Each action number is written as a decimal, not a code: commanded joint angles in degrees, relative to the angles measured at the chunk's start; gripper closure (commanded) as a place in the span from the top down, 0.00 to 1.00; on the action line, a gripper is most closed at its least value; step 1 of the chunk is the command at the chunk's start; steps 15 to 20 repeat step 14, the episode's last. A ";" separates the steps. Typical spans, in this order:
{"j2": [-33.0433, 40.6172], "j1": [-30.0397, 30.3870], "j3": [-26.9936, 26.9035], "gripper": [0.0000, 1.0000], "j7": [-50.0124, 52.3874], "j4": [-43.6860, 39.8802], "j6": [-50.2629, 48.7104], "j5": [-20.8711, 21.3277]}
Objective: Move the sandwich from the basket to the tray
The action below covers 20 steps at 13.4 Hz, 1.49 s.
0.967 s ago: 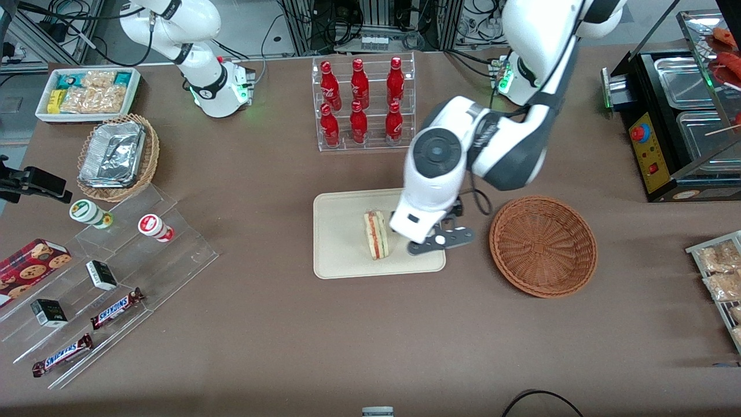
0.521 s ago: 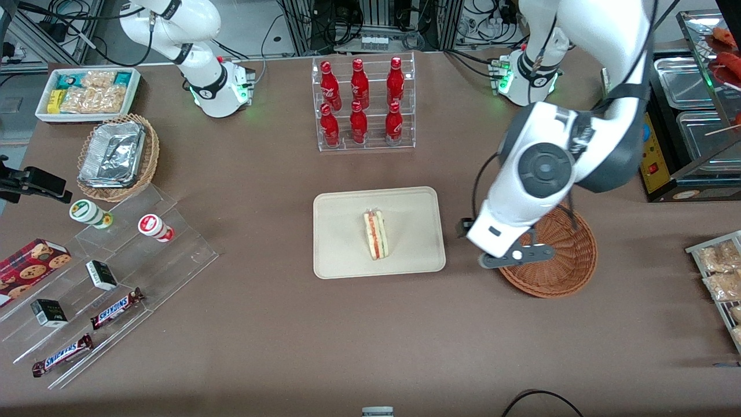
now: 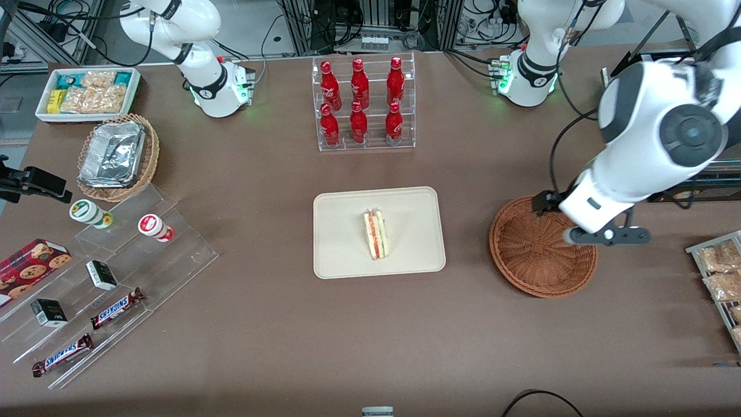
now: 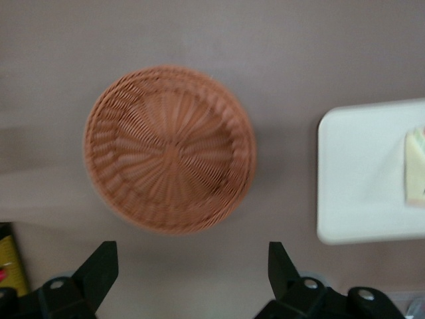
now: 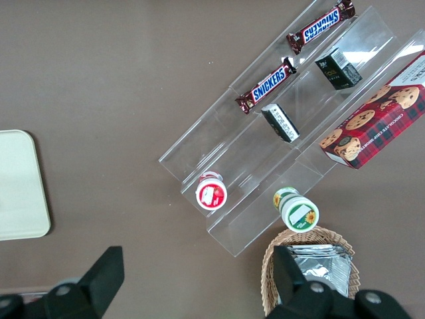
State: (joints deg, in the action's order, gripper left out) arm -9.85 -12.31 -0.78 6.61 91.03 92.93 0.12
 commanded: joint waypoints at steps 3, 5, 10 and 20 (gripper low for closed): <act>7.38 10.97 7.98 1.00 -7.83 3.28 -5.81 -0.56; 9.49 12.12 8.07 1.00 -8.81 3.28 -8.10 -0.56; 12.04 13.45 6.41 1.00 -13.20 1.44 -11.62 -0.47; 12.92 13.54 5.97 1.00 -13.20 1.35 -11.80 -0.29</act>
